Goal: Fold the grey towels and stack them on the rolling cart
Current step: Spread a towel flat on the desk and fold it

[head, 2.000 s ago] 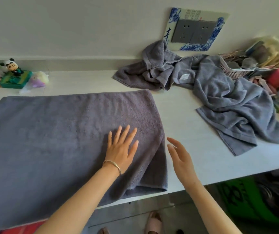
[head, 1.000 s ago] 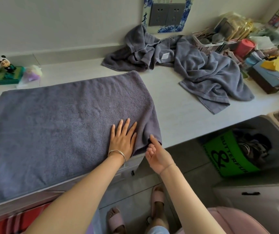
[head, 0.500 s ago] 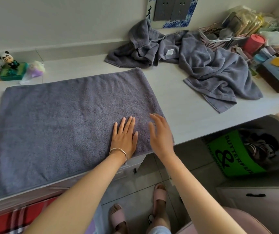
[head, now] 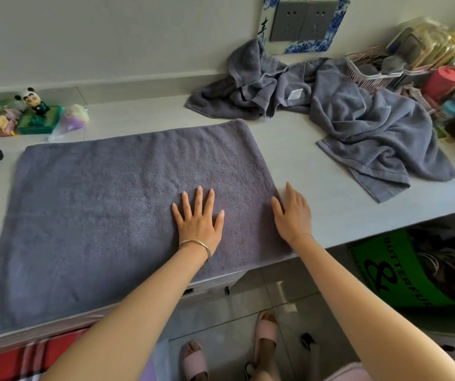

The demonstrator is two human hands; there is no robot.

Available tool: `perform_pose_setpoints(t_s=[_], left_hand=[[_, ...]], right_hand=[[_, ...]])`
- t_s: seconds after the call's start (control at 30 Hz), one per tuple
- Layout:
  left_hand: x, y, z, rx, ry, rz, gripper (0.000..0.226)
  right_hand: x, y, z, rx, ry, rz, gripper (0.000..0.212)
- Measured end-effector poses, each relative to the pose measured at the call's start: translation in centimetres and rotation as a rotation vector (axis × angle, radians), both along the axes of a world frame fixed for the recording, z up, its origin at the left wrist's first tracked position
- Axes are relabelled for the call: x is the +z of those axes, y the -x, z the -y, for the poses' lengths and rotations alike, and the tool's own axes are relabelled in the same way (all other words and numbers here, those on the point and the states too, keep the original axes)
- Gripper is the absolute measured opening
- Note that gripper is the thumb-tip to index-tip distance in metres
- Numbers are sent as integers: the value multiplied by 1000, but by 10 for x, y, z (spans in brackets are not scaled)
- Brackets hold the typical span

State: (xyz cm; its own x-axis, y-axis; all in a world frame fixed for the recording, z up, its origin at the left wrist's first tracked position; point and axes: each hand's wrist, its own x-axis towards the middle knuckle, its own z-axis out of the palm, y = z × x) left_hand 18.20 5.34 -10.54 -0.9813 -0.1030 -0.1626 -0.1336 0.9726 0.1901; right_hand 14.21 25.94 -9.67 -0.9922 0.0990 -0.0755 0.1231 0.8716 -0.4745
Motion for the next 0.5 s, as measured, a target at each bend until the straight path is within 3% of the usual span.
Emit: perform_pose_setpoints(t_s=[0.1,0.2,0.3,0.5], left_hand=[[0,15,9,15,3,8,60],[-1,22,10,-3,12,6,76],[1,27,8,-15,8,-24,78],[4,45,-25,-175,-25,-25,69]], right_hand=[[11,28,16,-109,238,15,52],[20,57,23,-166,439,159,46],[24,77,15,-63,451,188,20],[23,88,-42,-107,381,58,21]])
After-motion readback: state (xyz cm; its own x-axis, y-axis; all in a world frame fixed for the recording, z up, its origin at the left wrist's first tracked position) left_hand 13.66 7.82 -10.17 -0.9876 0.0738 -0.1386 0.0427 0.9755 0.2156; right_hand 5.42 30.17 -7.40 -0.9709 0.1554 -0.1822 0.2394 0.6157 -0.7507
